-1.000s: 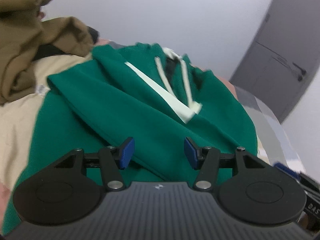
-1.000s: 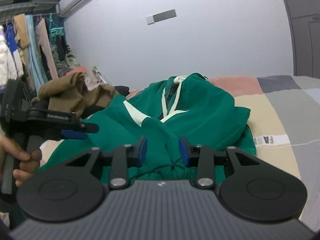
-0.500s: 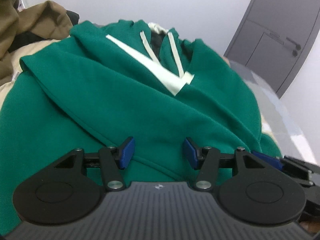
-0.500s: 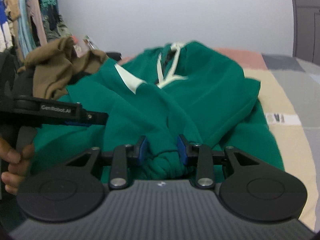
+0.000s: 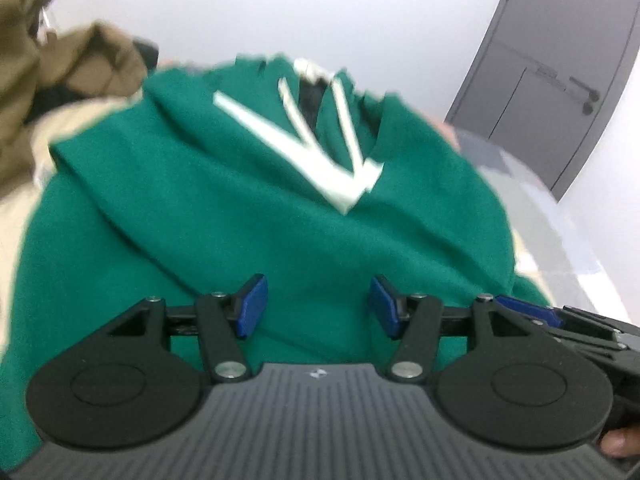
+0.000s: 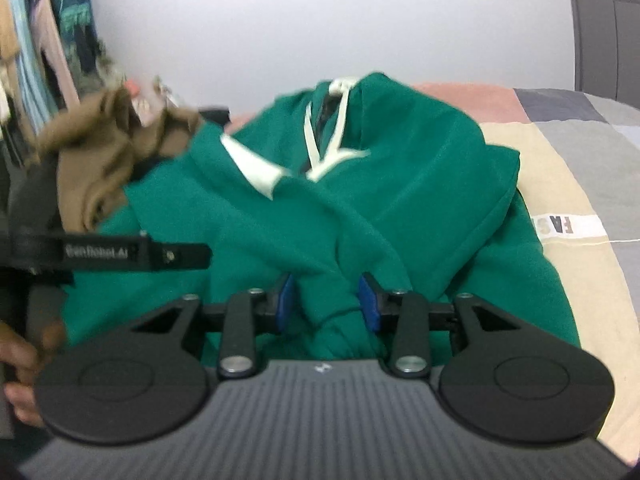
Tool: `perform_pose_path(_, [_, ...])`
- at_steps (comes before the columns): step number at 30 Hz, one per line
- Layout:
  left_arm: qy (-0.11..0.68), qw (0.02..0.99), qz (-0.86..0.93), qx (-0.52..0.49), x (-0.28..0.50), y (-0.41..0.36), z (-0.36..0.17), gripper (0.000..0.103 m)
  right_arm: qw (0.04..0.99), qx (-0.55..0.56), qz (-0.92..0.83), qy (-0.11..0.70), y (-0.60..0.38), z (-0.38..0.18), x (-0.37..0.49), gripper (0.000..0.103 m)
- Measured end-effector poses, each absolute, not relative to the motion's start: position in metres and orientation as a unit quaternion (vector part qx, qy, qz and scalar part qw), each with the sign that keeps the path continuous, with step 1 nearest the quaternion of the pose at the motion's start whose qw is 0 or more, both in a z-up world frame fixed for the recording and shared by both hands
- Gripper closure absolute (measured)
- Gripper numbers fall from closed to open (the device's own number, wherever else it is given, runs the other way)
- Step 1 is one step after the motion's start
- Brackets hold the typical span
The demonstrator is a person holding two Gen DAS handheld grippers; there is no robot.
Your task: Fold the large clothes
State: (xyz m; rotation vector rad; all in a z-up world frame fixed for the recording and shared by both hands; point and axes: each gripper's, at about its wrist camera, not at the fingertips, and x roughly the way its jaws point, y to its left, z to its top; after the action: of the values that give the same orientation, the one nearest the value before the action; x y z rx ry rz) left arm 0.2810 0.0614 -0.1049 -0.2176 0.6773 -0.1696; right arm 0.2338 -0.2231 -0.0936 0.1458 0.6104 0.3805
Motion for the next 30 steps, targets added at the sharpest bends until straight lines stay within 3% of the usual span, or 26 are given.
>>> perform_pose_path(3, [0.317, 0.937, -0.089, -0.115, 0.290, 0.066, -0.083, 0.040, 0.932, 0.095, 0.195, 0.290, -0.226, -0.072, 0.242, 0.063])
perform_pose_path(5, [0.311, 0.941, -0.087, -0.098, 0.306, 0.067, -0.066, 0.040, 0.934, 0.105, 0.199, 0.279, -0.230, -0.056, 0.256, 0.049])
perform_pose_path(7, [0.301, 0.947, -0.084, -0.077, 0.330, 0.069, -0.051, 0.039, 0.940, 0.114, 0.186, 0.263, -0.236, -0.042, 0.277, 0.025])
perform_pose_path(8, [0.299, 0.947, -0.084, -0.075, 0.344, 0.070, -0.046, 0.039, 0.941, 0.117, 0.181, 0.262, -0.238, -0.036, 0.291, 0.024])
perform_pose_path(14, [0.300, 0.946, -0.081, -0.091, 0.458, 0.087, -0.045, 0.039, 0.926, 0.183, 0.151, 0.292, -0.254, -0.035, 0.413, 0.026])
perform_pose_path(22, [0.298, 0.941, -0.064, -0.146, 0.630, 0.105, -0.079, 0.039, 0.911, 0.231, 0.137, 0.313, -0.243, -0.078, 0.596, 0.026])
perform_pose_path(26, [0.292, 0.939, -0.078, -0.163, 0.697, 0.109, -0.095, 0.040, 0.909, 0.243, 0.129, 0.313, -0.229, -0.097, 0.664, 0.033])
perform_pose_path(30, [0.302, 0.937, -0.083, -0.153, 0.737, 0.101, -0.112, 0.040, 0.913, 0.244, 0.106, 0.308, -0.215, -0.129, 0.706, 0.048])
